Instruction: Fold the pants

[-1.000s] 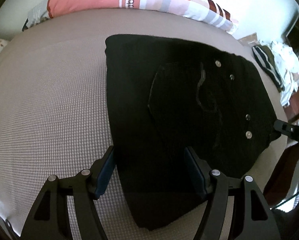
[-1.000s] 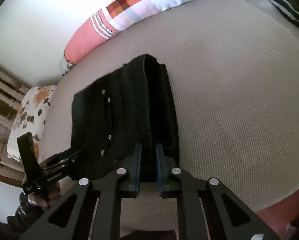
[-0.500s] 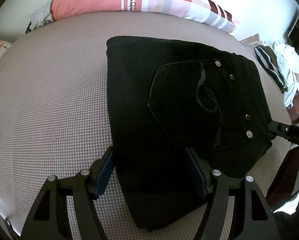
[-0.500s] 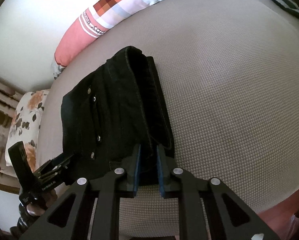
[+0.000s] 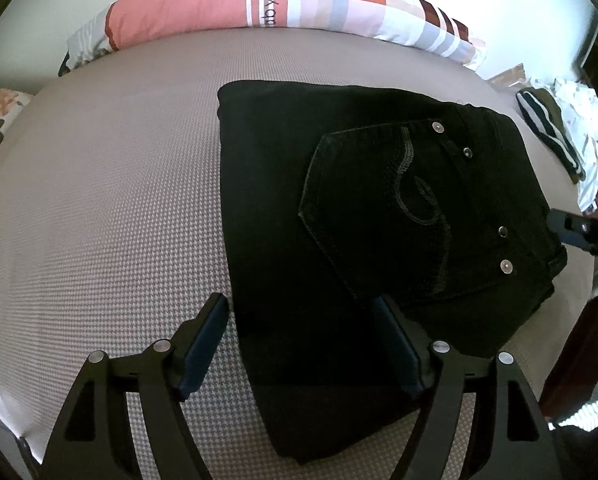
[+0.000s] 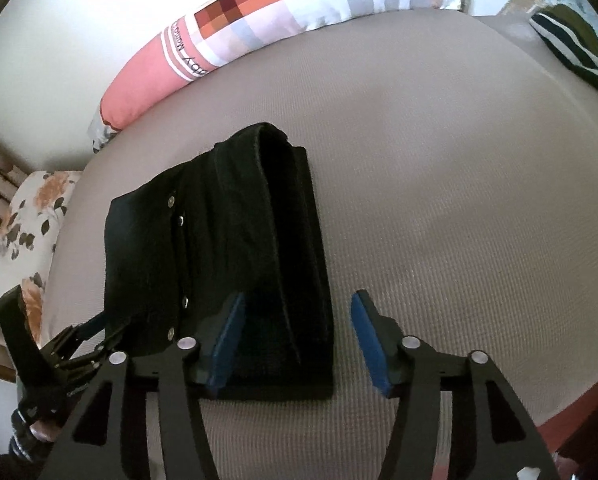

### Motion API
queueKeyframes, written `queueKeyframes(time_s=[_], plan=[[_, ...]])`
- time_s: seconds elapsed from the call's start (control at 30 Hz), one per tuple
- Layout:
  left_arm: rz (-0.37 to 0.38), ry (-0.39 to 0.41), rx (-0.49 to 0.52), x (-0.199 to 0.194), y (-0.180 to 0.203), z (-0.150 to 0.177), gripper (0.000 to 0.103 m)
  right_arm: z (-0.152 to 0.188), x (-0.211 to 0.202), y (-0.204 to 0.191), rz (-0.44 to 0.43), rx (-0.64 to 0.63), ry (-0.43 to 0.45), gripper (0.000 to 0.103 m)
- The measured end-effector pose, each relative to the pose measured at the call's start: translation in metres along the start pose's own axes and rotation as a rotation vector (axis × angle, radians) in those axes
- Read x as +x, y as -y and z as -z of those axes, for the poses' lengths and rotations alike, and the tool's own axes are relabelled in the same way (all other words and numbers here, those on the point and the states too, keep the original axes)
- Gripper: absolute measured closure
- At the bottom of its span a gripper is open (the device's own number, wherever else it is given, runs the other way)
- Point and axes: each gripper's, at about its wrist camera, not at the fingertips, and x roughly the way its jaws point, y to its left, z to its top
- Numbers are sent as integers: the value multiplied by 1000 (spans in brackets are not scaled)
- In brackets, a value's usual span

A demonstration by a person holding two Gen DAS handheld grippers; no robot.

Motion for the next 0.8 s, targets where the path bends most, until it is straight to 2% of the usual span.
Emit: queueKeyframes(time_s=[0.23, 0.53, 0.67, 0.8], plan=[[-20, -14, 23, -3, 0, -4, 27, -11, 18, 7, -45, 0, -26, 45], [-24, -19, 36, -6, -9, -14, 27, -18, 35, 32, -189, 38, -100, 44], [17, -34, 7, -2, -20, -19, 27, -22, 39, 35, -242, 5, -125, 44], [71, -55, -41, 3, -33, -24, 27, -30, 45, 44, -343, 1, -175, 43]])
